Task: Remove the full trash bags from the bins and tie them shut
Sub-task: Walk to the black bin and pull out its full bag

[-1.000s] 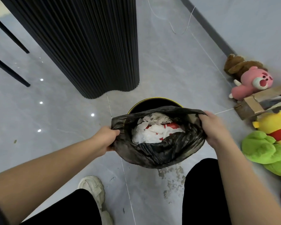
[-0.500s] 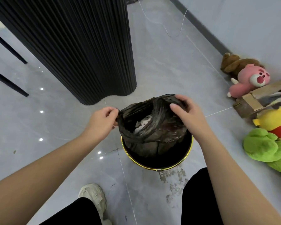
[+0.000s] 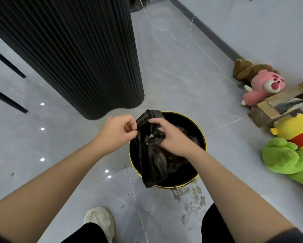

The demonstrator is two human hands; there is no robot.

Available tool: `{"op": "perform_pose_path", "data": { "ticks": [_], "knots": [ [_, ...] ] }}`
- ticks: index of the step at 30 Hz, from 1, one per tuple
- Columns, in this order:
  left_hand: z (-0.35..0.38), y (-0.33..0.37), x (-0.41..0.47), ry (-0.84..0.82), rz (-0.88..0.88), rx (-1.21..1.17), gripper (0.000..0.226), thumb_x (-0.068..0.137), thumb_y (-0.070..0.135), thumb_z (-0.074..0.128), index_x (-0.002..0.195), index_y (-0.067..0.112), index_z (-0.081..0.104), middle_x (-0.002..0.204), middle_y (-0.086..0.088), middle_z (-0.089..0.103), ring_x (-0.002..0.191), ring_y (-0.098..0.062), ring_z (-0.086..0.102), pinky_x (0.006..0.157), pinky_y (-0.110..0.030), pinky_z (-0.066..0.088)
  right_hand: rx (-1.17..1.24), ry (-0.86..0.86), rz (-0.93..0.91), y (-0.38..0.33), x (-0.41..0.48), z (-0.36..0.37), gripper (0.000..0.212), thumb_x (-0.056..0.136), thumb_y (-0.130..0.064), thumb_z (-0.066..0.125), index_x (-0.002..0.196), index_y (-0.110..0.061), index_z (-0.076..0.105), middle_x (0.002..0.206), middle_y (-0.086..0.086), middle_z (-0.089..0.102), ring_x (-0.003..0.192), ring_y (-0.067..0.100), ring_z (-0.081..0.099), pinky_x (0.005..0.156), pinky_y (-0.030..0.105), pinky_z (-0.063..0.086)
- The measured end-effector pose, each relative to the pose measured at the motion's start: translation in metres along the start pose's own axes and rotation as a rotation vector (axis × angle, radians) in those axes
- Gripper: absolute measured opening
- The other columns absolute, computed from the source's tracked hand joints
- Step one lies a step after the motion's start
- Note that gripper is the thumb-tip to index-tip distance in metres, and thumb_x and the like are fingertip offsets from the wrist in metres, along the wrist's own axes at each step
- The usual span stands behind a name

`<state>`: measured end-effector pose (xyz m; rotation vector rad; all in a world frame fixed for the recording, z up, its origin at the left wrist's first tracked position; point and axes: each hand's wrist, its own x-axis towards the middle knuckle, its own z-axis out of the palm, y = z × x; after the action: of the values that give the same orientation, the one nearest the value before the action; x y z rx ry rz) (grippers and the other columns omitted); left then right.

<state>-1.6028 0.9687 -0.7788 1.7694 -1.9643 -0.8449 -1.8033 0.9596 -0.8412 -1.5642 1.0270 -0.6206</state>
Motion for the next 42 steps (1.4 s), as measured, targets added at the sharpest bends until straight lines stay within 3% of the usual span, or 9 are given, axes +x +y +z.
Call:
{"op": "perform_pose_path", "data": {
  "ticks": [3,5,7,11,17,19,21,28,42],
  "knots": [
    [-0.003,-0.004,0.003,-0.046,0.004,-0.092,0.020,0.075,0.002,0.069,0.068,0.018,0.059,0.069,-0.005,0.067,0.064,-0.015,0.064,0.066,-0.031,0.054,-0.024,-0.142,0.067,0.000,0.019,0.028,0.081,0.077,-0.011,0.073,0.145,-0.023,0.032,0.133,0.001,0.056,0.118,0.012,0.056,0.104,0.024,0.040],
    [-0.004,-0.007,0.006,-0.054,0.006,-0.120,0.021,0.075,0.000,0.070,0.067,0.017,0.059,0.075,-0.010,0.068,0.064,-0.013,0.061,0.067,-0.034,0.054,-0.038,-0.162,0.088,0.001,0.028,0.039,0.050,0.082,-0.015,0.069,0.129,-0.015,0.053,0.121,-0.001,0.062,0.108,0.008,0.058,0.099,0.026,0.044],
    [-0.004,-0.014,0.012,-0.032,-0.014,-0.163,0.022,0.075,-0.001,0.070,0.067,0.015,0.059,0.079,-0.015,0.068,0.066,-0.014,0.061,0.067,-0.033,0.054,0.012,-0.127,0.129,-0.003,0.031,0.044,0.011,0.088,-0.014,0.063,0.095,-0.006,0.065,0.084,0.001,0.064,0.077,0.007,0.057,0.077,0.029,0.048],
    [-0.001,-0.041,0.017,-0.031,-0.241,-0.300,0.006,0.084,0.009,0.067,0.089,0.008,0.063,0.082,-0.007,0.068,0.068,-0.012,0.062,0.060,-0.023,0.049,0.133,-0.094,0.199,-0.006,0.030,0.046,0.030,0.096,-0.025,0.052,0.067,-0.017,0.052,0.058,-0.013,0.045,0.055,-0.002,0.042,0.058,0.018,0.036],
    [0.026,-0.070,-0.007,-0.380,-0.457,-0.325,0.017,0.098,0.023,0.047,0.100,0.011,0.058,0.093,-0.004,0.068,0.075,-0.015,0.066,0.062,-0.026,0.051,0.072,-0.019,0.300,-0.009,0.021,0.039,0.056,0.094,-0.049,0.037,0.094,0.003,0.059,0.103,0.021,0.064,0.102,0.027,0.060,0.095,0.041,0.041],
    [0.030,-0.066,-0.008,-0.361,-0.500,-0.369,0.018,0.098,0.026,0.045,0.097,0.011,0.054,0.091,-0.005,0.068,0.072,-0.017,0.068,0.060,-0.026,0.053,0.082,-0.016,0.271,-0.010,0.022,0.042,0.059,0.085,-0.066,0.046,0.073,-0.009,0.056,0.072,0.004,0.060,0.072,0.012,0.058,0.074,0.033,0.044],
    [0.033,-0.062,-0.008,-0.338,-0.572,-0.459,0.020,0.097,0.030,0.049,0.095,0.010,0.050,0.087,-0.009,0.068,0.067,-0.020,0.069,0.057,-0.028,0.055,-0.088,0.020,0.242,-0.011,0.026,0.047,0.050,0.080,-0.060,0.059,0.060,-0.015,0.050,0.057,-0.005,0.045,0.054,0.006,0.043,0.059,0.027,0.036],
    [0.044,-0.065,-0.014,-0.459,-0.559,-0.597,0.017,0.096,0.013,0.053,0.081,0.009,0.048,0.070,-0.011,0.065,0.060,-0.019,0.071,0.053,-0.026,0.057,-0.176,0.162,0.142,-0.017,0.022,0.053,0.050,0.087,-0.041,0.061,0.052,-0.018,0.034,0.052,-0.002,0.030,0.051,0.009,0.029,0.049,0.024,0.026],
    [0.084,-0.026,0.009,-0.487,-0.471,-0.612,0.019,0.095,0.008,0.052,0.078,0.010,0.046,0.059,-0.010,0.062,0.050,-0.018,0.068,0.047,-0.024,0.055,-0.102,0.477,0.182,-0.073,-0.020,-0.036,0.049,0.090,-0.032,0.059,0.056,-0.018,0.028,0.056,0.000,0.024,0.055,0.014,0.025,0.052,0.032,0.019]
  ]
}}
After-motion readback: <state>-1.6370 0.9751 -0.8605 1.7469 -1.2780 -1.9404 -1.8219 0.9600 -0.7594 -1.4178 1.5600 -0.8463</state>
